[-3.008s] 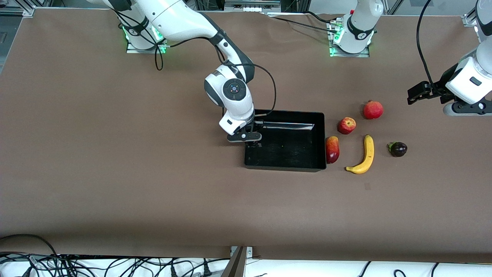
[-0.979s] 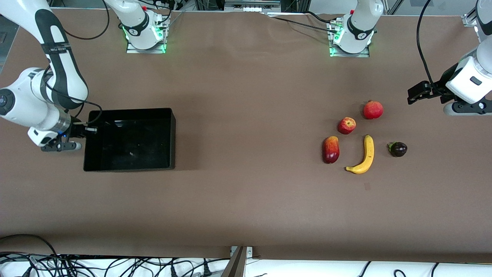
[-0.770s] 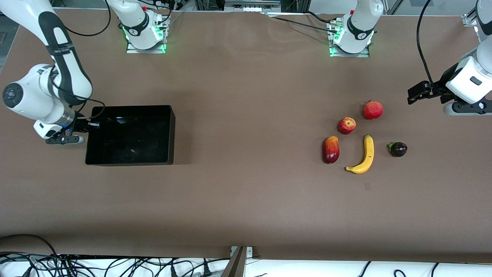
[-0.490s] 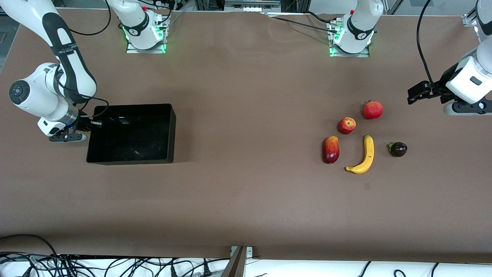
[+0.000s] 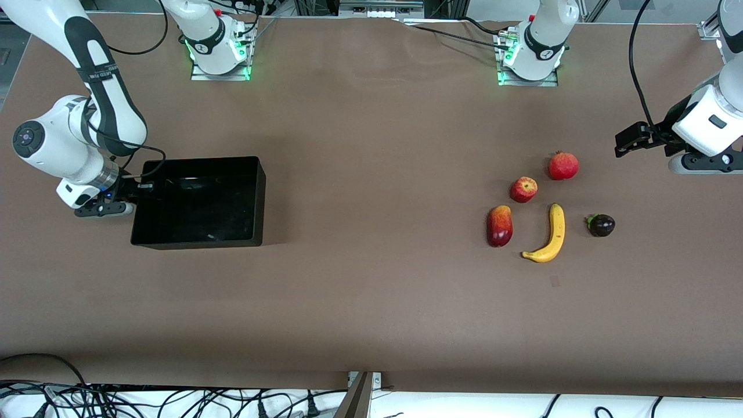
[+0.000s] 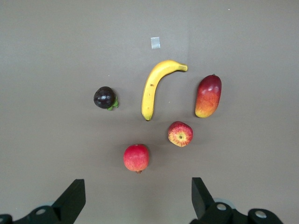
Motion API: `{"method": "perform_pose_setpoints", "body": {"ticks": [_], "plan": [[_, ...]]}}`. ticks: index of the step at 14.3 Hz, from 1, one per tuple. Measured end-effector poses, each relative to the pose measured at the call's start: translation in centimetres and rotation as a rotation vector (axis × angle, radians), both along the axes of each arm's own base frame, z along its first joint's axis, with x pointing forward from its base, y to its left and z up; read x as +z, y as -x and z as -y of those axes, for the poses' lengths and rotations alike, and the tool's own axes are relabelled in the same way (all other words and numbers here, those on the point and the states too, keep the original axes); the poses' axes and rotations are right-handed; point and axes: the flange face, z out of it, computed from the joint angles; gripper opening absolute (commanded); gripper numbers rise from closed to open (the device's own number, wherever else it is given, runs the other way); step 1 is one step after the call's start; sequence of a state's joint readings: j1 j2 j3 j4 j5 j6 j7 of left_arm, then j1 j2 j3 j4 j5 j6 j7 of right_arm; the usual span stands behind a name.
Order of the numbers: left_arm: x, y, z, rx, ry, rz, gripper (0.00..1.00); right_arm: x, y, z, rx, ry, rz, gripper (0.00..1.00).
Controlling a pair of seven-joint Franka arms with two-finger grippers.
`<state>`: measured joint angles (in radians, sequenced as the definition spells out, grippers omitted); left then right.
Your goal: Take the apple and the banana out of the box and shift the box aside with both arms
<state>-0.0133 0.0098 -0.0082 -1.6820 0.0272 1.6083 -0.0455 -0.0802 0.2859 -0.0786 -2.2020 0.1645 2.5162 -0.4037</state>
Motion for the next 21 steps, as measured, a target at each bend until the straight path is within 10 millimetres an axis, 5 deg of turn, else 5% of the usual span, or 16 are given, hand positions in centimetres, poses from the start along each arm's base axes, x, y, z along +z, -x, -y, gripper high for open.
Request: {"method": "perform_pose_setpoints", "body": {"ticks": [4,7,10,14,17,21], "plan": [[0.0,0.0,0.0,-0.005,0.000,0.000,1.00,8.4,-3.8,-3.8,0.067,-0.046,-0.011,1.00],[0.0,0.0,0.0,-0.008,0.001,0.001,1.00,14.6,-4.8,-7.9,0.037,-0.046,-0.047,1.00],[0.1,0.0,0.1,-0.012,0.001,0.001,1.00,21.9,-3.3,-12.1,0.010,-0.013,-0.074,1.00],[0.2,0.0,0.1,-0.014,0.001,0.003,1.00,31.1,-0.2,-13.0,0.029,-0.010,-0.108,1.00],[0.2,0.0,0.2,-0.016,0.001,0.004,1.00,33.7,-0.1,-12.9,0.034,0.006,-0.089,1.00],[0.2,0.0,0.2,-0.017,0.001,0.004,1.00,33.8,-0.3,-13.3,0.044,0.021,-0.085,1.00]]}}
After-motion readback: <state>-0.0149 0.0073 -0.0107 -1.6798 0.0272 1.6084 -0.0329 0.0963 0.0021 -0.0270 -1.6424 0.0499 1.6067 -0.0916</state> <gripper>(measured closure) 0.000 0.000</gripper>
